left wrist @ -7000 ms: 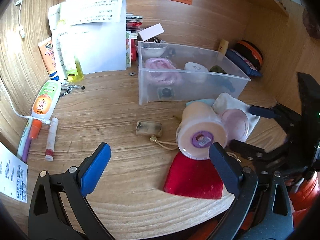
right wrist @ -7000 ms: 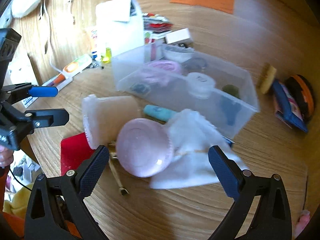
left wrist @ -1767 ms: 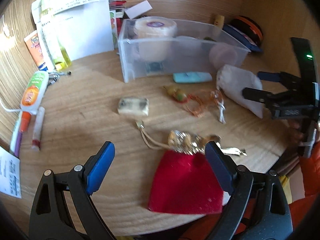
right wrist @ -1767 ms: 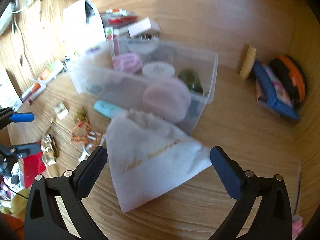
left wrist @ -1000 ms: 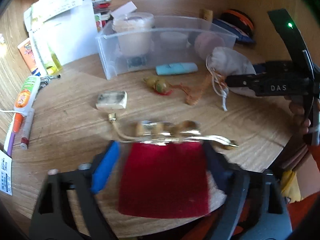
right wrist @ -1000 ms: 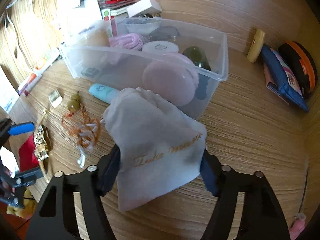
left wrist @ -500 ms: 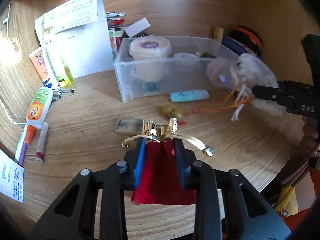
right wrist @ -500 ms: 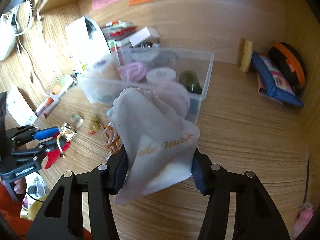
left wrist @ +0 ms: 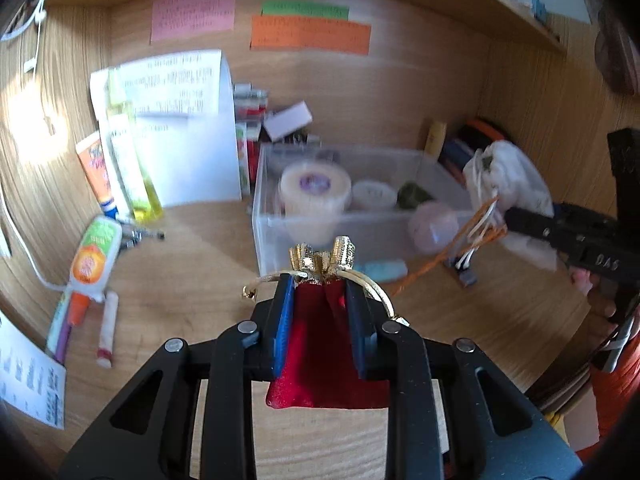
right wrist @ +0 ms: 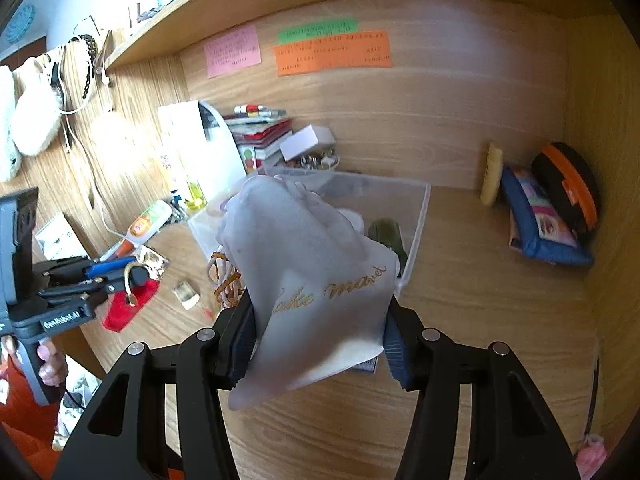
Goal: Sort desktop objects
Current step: 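Lower red pouch into the clear box while right tool drops white pouch in, then move left tool to the stone block while right tool approaches blue Max card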
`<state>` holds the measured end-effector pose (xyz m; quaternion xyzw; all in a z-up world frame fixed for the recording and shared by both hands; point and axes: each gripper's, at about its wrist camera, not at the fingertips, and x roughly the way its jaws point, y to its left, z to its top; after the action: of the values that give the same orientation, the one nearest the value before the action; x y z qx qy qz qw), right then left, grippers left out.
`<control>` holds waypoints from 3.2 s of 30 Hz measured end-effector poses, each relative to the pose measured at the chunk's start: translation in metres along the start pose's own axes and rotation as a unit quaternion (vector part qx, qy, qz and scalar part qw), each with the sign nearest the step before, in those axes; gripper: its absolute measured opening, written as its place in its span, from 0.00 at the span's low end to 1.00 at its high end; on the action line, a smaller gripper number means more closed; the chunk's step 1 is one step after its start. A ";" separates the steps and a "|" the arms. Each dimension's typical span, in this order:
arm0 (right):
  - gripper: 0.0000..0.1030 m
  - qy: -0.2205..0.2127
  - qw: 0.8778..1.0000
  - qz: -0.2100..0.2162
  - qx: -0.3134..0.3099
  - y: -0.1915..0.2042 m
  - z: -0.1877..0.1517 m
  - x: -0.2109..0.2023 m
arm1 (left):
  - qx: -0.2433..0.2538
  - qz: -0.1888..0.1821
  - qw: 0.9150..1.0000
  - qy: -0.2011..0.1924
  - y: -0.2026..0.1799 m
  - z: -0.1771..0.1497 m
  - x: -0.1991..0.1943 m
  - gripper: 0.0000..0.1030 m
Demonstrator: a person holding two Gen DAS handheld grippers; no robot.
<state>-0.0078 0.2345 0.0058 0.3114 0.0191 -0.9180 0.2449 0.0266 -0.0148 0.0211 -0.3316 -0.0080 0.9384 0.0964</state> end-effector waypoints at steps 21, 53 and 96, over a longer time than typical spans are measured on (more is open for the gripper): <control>0.50 -0.001 1.000 -0.023 0.013 -0.028 0.037 0.040 | 0.008 -0.077 0.997 -0.006 -0.022 0.082 0.071 0.24; 0.54 0.066 0.998 -0.014 0.012 -0.048 0.047 0.119 | -0.002 -0.088 0.994 0.068 -0.025 0.111 0.162 0.58; 0.96 0.008 0.993 -0.097 -0.072 0.036 0.017 0.036 | -0.006 0.028 1.000 0.004 0.013 0.055 0.061 0.95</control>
<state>-0.0248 0.1840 0.0027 0.2971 0.1173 -0.9311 0.1762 -0.0562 -0.0132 0.0250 -0.3362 -0.0037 0.9393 0.0682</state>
